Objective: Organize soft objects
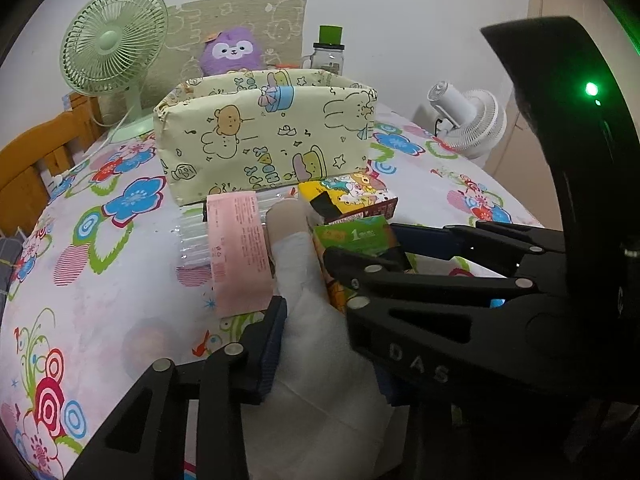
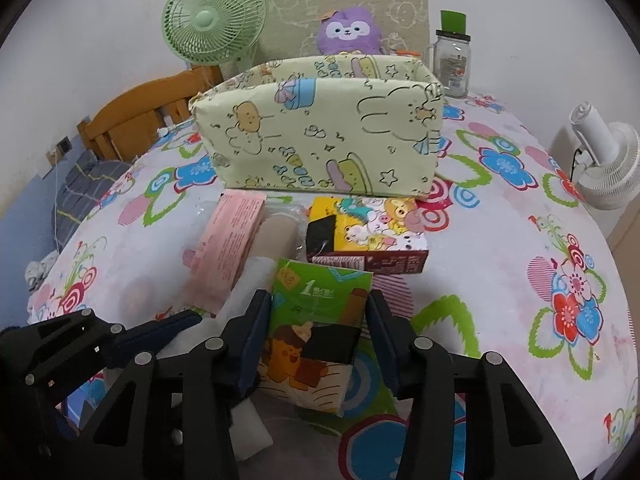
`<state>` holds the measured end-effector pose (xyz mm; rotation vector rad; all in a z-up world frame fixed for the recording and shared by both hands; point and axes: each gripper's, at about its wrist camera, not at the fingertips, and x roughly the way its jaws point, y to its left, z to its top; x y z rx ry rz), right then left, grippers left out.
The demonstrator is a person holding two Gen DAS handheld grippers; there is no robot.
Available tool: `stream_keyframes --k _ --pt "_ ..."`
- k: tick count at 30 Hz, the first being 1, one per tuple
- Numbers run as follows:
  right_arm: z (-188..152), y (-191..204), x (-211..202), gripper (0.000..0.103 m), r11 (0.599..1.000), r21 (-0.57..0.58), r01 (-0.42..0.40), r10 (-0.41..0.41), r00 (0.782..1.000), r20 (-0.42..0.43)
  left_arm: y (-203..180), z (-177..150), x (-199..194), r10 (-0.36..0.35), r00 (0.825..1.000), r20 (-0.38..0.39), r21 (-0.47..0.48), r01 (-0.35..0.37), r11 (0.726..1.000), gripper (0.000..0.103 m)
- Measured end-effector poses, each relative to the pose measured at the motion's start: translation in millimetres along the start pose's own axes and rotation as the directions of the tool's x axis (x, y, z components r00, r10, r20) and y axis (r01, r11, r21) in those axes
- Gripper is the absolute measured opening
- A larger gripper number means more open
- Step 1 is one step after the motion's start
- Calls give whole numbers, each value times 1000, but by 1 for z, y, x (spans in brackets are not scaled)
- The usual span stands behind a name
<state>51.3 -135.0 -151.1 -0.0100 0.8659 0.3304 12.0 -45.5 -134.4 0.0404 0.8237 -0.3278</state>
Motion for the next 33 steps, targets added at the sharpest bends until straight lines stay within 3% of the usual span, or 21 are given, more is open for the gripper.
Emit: stream_keyframes --k 5,19,21,23,24,26,28,33 --pt "2 -5 -3 49 1000 19 8 -8 1000 11 1 4 0 -1 1000 5 -8 1 1000 29" --pt "12 -17 -21 48 998 45 31 -34 998 59 12 19 5 43 999 19 -50 -41 998 22" --pt "12 -17 -22 48 998 46 32 -35 997 64 12 21 4 50 998 24 -50 -49 998 26" --pt "12 -17 -24 48 998 47 33 -36 997 68 13 22 3 57 998 24 -59 -55 997 45" --pt "12 -17 -25 48 998 46 32 -35 997 68 13 23 3 61 998 24 -61 -59 996 48" --pt "11 -17 -26 48 998 48 33 -36 997 71 12 22 1 71 997 29 -58 -70 996 67" --pt "11 -16 -27 48 998 46 30 -33 997 72 11 21 -2 77 996 34 -58 -75 995 79" --pt "8 -14 -32 48 999 43 29 -32 996 81 9 19 -11 80 995 57 -53 -77 996 94"
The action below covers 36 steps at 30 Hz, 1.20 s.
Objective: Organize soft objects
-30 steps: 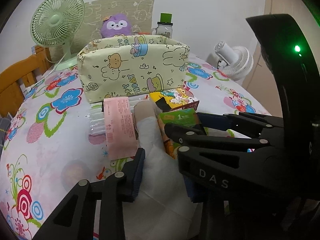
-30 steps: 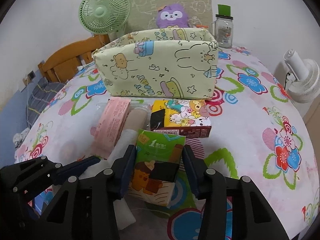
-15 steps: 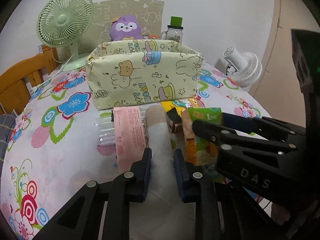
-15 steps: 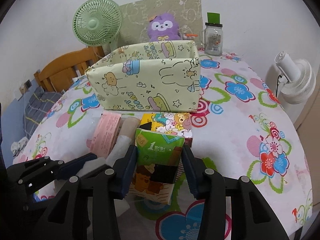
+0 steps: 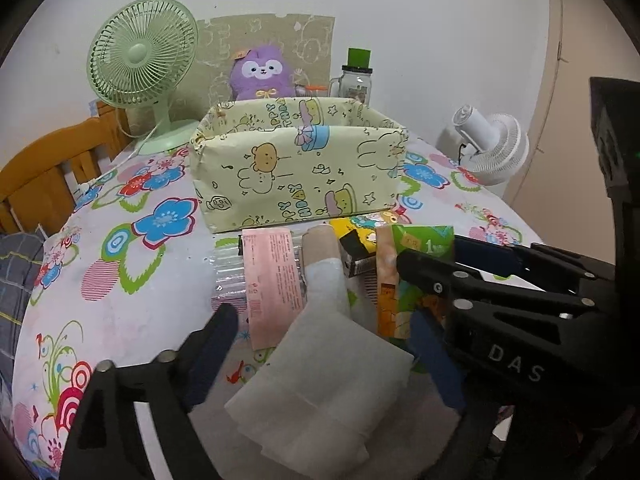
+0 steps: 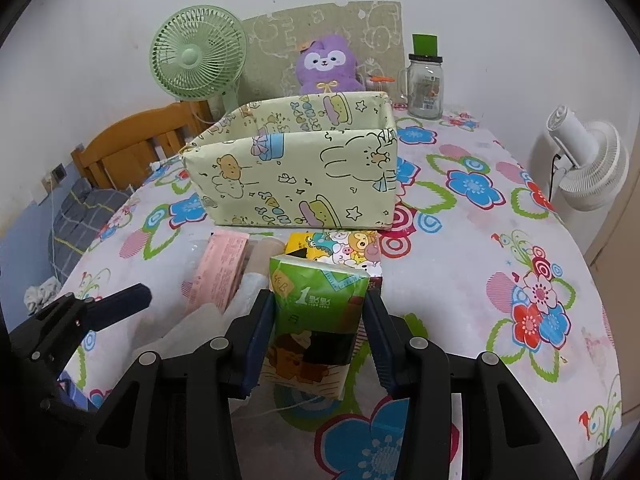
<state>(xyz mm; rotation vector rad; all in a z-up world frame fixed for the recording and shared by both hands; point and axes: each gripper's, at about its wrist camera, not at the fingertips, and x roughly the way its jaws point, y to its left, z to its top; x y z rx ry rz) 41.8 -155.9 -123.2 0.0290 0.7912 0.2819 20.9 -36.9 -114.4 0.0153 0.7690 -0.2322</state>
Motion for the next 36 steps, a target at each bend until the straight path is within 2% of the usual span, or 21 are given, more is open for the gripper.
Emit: stream_keyframes --k 6,15,16,19,24,36 --pt "-6 5 -6 48 1000 -11 -5 5 1000 4 -1 -10 -7 -3 1000 -3 1 3 1000 97" --pt "-17 11 -4 48 1000 -18 2 -2 1000 -18 5 -26 6 7 998 -69 -14 -8 1000 95" --pt "-17 12 -4 48 1000 -19 3 -3 1000 -17 5 -28 7 3 997 -74 -14 -4 1000 94" --pt "-17 11 -1 48 1000 -18 4 -5 1000 -24 7 -30 8 3 997 -77 -15 -4 1000 77" --pt "-18 12 6 47 1000 -19 -2 1 999 -46 7 -31 15 -4 994 -108 -16 3 1000 63" --pt "-10 9 2 47 1000 -10 -6 6 1000 -25 5 -17 4 -12 998 -61 -4 12 1000 58"
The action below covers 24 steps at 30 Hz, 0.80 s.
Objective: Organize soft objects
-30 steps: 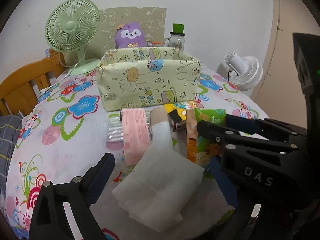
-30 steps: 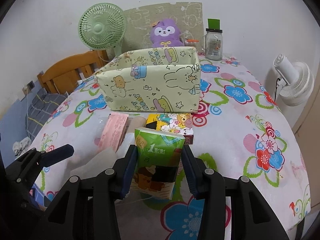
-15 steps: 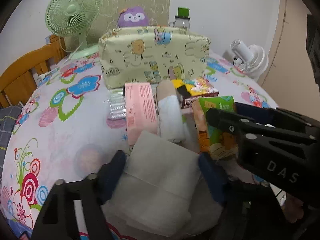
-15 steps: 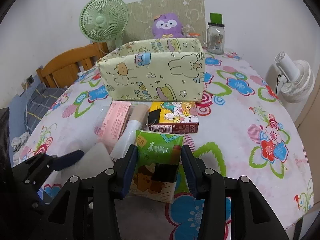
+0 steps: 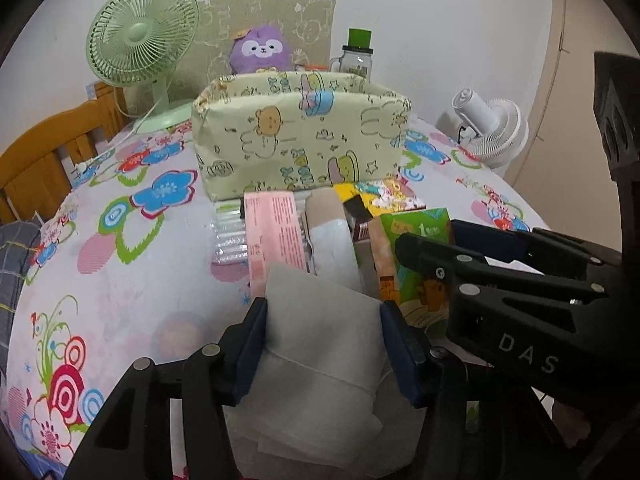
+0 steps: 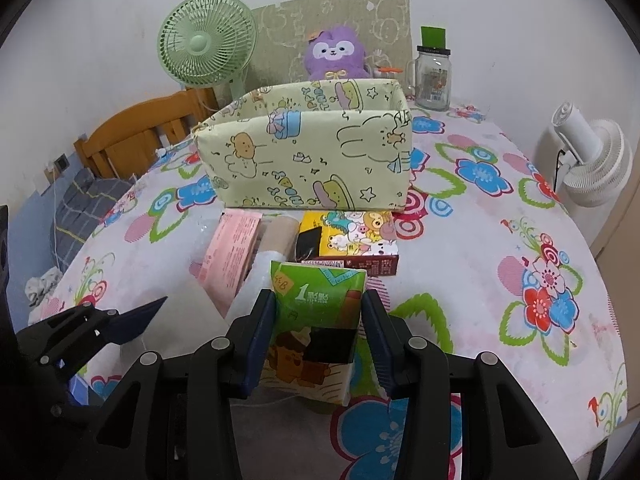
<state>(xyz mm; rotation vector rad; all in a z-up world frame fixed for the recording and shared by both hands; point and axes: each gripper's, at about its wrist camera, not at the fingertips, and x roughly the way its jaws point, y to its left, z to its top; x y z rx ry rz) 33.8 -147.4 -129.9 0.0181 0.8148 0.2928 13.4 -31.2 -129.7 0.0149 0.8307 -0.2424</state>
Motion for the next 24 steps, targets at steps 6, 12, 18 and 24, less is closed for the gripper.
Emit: stream_keyframes --k 6,12,18,24 --pt "8 -1 -5 45 1000 2 0 0 1000 20 1 11 -6 6 1000 29 2 -6 1000 58" --pt "13 -3 -5 44 1000 4 4 -4 1000 29 0 18 -6 8 999 41 9 -9 1000 58" --pt "8 -3 7 45 1000 4 -5 5 1000 -16 -1 14 2 8 1000 11 13 -8 1000 58" --pt "2 -3 22 47 1000 2 17 -17 998 -62 0 7 12 12 1000 -21 11 -12 1000 58"
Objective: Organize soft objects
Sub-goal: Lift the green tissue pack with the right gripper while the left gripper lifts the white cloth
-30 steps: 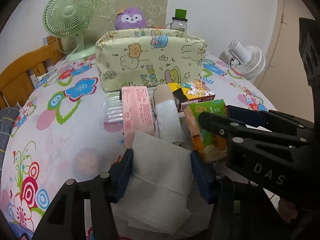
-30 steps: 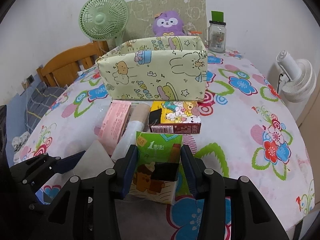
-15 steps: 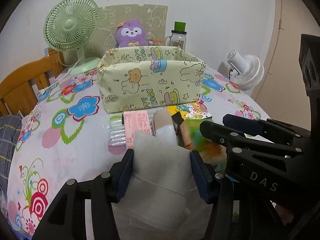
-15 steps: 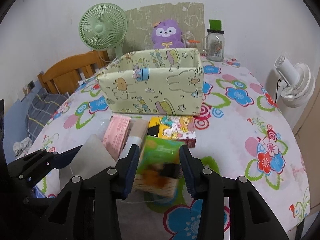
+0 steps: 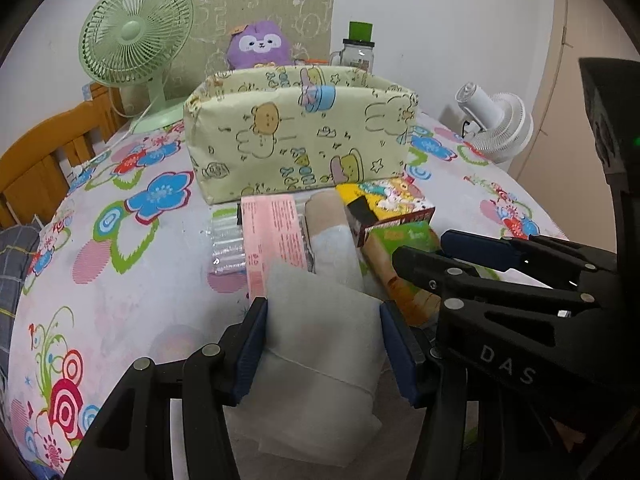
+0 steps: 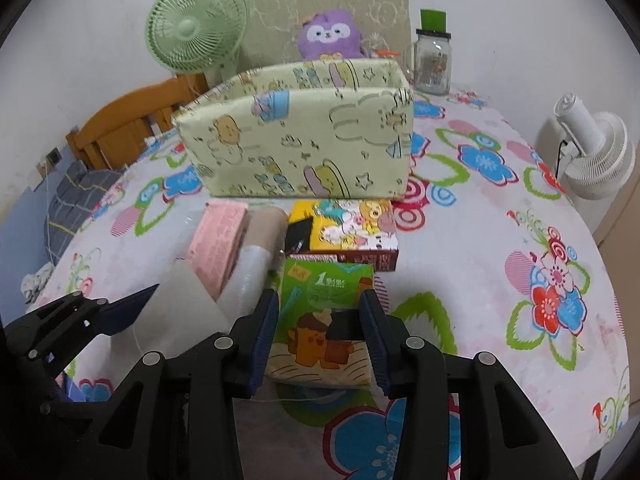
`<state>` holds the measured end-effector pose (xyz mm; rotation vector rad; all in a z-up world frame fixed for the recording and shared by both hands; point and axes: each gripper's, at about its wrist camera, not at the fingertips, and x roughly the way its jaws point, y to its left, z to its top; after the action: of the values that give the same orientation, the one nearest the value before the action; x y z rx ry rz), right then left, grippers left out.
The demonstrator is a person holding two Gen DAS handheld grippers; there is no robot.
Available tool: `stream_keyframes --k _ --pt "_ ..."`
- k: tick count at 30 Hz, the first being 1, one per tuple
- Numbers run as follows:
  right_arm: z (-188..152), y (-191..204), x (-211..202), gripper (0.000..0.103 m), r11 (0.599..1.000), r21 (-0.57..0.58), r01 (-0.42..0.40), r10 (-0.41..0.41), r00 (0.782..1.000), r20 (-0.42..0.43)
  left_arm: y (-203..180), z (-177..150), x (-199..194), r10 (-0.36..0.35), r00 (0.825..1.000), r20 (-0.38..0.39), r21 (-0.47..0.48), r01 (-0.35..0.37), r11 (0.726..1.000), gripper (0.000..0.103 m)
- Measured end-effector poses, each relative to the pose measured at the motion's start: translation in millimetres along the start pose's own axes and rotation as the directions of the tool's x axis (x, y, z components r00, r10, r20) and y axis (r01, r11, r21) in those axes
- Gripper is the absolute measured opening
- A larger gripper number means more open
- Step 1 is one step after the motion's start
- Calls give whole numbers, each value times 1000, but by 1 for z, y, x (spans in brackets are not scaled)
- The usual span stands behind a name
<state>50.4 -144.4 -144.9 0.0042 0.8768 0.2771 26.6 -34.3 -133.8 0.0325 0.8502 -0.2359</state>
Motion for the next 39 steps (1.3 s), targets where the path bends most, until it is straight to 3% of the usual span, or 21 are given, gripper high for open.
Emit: stream_keyframes --k 4,15,17,19,39 --pt "0 5 4 56 1000 -19 7 -7 1000 -3 0 -2 3 -1 1000 -9 -6 1 1000 58" --pt "0 -8 15 58 998 34 52 -50 998 -38 1 -3 5 -10 1000 -11 -8 10 1000 58" --pt "0 -10 16 55 998 46 49 -47 998 -43 2 -2 5 -10 1000 -12 -9 10 1000 56" --pt "-1 -10 17 25 997 37 63 -61 997 -46 2 -2 5 -12 1000 -8 -15 12 1000 55" --pt "25 -3 -17 21 1000 28 8 -10 998 56 -1 26 -10 -19 999 50 -3 19 1000 51"
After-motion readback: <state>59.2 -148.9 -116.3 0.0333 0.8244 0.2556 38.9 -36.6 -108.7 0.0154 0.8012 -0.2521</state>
